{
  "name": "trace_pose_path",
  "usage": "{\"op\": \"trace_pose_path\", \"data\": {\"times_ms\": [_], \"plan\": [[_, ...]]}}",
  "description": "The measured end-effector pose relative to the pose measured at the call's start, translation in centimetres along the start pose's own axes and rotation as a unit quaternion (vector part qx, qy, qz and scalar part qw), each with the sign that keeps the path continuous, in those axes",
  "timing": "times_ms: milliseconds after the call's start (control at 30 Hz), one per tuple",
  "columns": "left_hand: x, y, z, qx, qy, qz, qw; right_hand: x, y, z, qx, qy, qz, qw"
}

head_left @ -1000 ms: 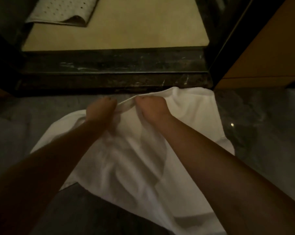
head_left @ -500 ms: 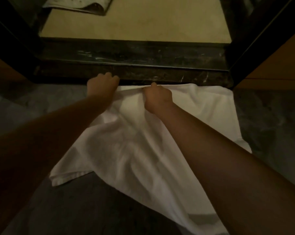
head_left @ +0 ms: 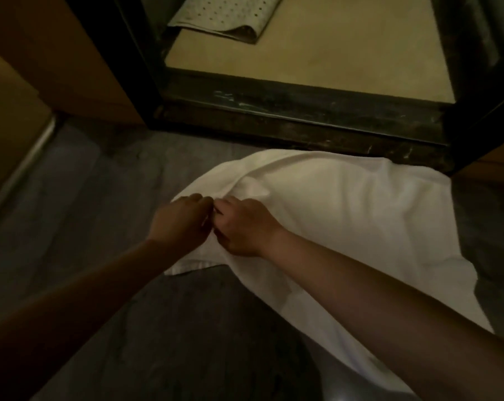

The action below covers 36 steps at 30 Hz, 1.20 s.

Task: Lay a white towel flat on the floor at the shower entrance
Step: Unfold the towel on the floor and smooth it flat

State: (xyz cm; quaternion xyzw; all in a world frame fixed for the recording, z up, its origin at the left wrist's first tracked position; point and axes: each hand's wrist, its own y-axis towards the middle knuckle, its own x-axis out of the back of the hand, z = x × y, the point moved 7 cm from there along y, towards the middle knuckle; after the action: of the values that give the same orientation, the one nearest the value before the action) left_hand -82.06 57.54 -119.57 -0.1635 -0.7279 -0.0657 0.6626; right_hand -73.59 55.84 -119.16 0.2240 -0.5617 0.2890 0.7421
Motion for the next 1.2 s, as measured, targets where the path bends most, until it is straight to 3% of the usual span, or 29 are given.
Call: {"op": "trace_pose_path", "data": {"times_ms": [233, 433, 533, 833, 1067, 1200], "plan": [[-4.8, -5.5, 4.3, 0.085, -0.039, 0.136, 0.986, -3.4, 1.4, 4.0, 0.01, -0.041, 0.053, 0.998], [-5.4, -5.2, 4.2, 0.137, -0.197, 0.075, 0.968, -5.3, 2.1, 4.4, -0.023, -0.13, 0.09, 0.987], [-4.8, -4.9, 4.2, 0.112, -0.226, 0.06, 0.966, -5.1, 2.8, 4.7, -0.029, -0.125, 0.097, 0.987], [2.1, -3.9, 10.9, -0.015, -0.033, 0.055, 0.998, -3.2, 7.0, 7.3, -0.112, -0.009, 0.033, 0.993], [4.6, -8.5, 17.4, -0.011, 0.07, 0.065, 0.995, -3.7, 9.2, 14.2, -0.086, 0.116, 0.051, 0.988], [2.2, -12.3, 18.9, -0.018, 0.156, 0.128, 0.979, -6.2, 8.6, 17.7, -0.077, 0.147, 0.089, 0.982]]}}
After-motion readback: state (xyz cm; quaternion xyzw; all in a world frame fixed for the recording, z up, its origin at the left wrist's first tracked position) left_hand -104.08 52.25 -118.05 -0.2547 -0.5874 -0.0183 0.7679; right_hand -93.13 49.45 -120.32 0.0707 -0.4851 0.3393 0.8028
